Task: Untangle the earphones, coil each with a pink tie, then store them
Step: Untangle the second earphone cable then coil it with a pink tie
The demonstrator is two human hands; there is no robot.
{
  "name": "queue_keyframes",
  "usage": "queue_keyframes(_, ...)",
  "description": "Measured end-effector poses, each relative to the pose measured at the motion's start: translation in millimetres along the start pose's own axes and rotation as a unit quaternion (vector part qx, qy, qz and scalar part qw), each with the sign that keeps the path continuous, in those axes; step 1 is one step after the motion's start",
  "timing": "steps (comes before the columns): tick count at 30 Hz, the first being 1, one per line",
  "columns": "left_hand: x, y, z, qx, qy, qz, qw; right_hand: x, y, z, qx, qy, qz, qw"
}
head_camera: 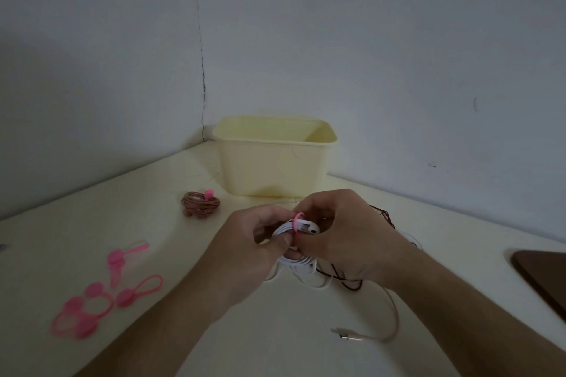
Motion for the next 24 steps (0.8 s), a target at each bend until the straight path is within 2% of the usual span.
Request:
queue_keyframes(11,1.8,1.3,2.2,0.008,-0.028,-0.005,1.000,2.7,-0.7,-0.6,-0.036,0.002,0.000,0.999)
queue_keyframes(24,7.2,3.3,2.4,-0.017,0.041,-0.020,0.999,1.9,-0.5,2.2,-0.046,0.001,-0.003,0.999)
Point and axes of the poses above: each hand's wrist, its own y-axis away from the middle knuckle, its own z-axis out of the palm, x = y × z, the point moved 1 cm from there along -y, towards the middle knuckle, and after that the axes turned 1 degree about x, right-handed, at the moved point
